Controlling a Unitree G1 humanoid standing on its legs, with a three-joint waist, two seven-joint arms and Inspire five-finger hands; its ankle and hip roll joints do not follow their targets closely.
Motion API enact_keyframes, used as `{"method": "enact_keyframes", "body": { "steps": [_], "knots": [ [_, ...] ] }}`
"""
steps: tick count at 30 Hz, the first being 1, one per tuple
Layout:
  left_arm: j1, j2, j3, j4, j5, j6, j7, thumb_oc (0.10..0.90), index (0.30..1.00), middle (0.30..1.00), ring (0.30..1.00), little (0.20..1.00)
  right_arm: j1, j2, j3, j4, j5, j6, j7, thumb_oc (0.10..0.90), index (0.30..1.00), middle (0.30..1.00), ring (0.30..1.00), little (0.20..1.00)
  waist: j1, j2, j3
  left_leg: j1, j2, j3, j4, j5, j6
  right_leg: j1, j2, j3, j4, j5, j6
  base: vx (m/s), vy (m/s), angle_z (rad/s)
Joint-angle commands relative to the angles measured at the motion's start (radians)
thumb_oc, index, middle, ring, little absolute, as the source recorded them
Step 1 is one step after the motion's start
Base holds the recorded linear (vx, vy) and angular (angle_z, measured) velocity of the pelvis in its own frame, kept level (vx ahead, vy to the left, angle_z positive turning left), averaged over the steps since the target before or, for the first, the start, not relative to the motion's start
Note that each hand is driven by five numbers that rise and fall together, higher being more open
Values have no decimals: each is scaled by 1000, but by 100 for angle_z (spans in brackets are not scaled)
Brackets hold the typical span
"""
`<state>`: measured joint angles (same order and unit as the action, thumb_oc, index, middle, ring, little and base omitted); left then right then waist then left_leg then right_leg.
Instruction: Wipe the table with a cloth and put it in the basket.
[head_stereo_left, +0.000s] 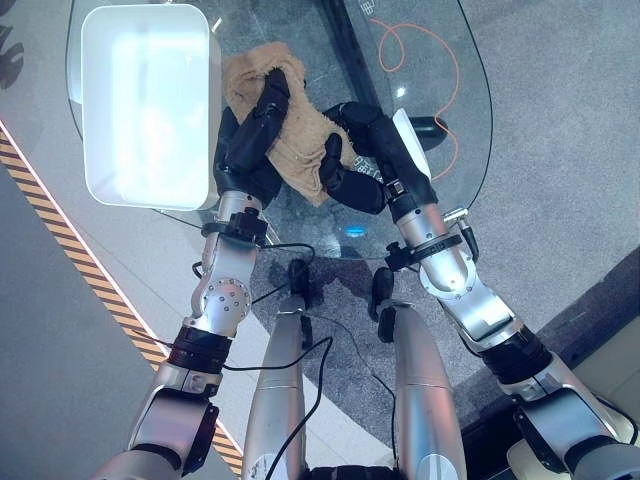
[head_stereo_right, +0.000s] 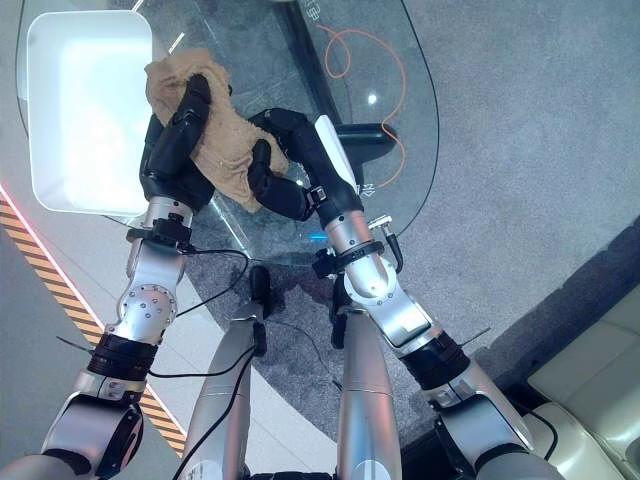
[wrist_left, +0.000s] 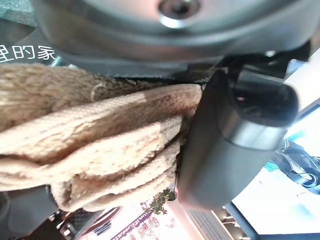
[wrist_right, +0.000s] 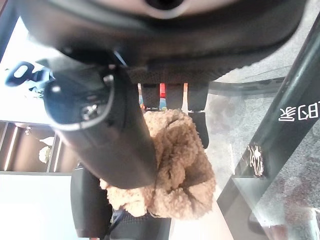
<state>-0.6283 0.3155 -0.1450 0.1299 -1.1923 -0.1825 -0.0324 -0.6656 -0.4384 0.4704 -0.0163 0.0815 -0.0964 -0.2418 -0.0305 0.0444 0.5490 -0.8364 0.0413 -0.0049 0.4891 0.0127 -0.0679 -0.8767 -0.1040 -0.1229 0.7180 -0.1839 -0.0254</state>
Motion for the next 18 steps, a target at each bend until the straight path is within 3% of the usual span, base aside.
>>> {"method": "enact_keyframes", "body": {
  "steps": [1,18],
  "knots": [
    [-102,-20,-11,-125,42,-71,-100,100,300,300,300,200,-161,76,-34,-260,32,-146,-16,800,900,900,900,900,5,-1,-29,50,-49,83,27,-103,53,43,44,-3,-88,28,37,0,0,0],
    [-94,-33,0,-130,52,-90,-103,100,300,300,300,200,-153,87,-42,-261,24,-151,-20,800,900,900,900,900,5,0,-29,45,-50,84,29,-106,53,37,46,-2,-83,24,35,0,0,0]
  ]
}}
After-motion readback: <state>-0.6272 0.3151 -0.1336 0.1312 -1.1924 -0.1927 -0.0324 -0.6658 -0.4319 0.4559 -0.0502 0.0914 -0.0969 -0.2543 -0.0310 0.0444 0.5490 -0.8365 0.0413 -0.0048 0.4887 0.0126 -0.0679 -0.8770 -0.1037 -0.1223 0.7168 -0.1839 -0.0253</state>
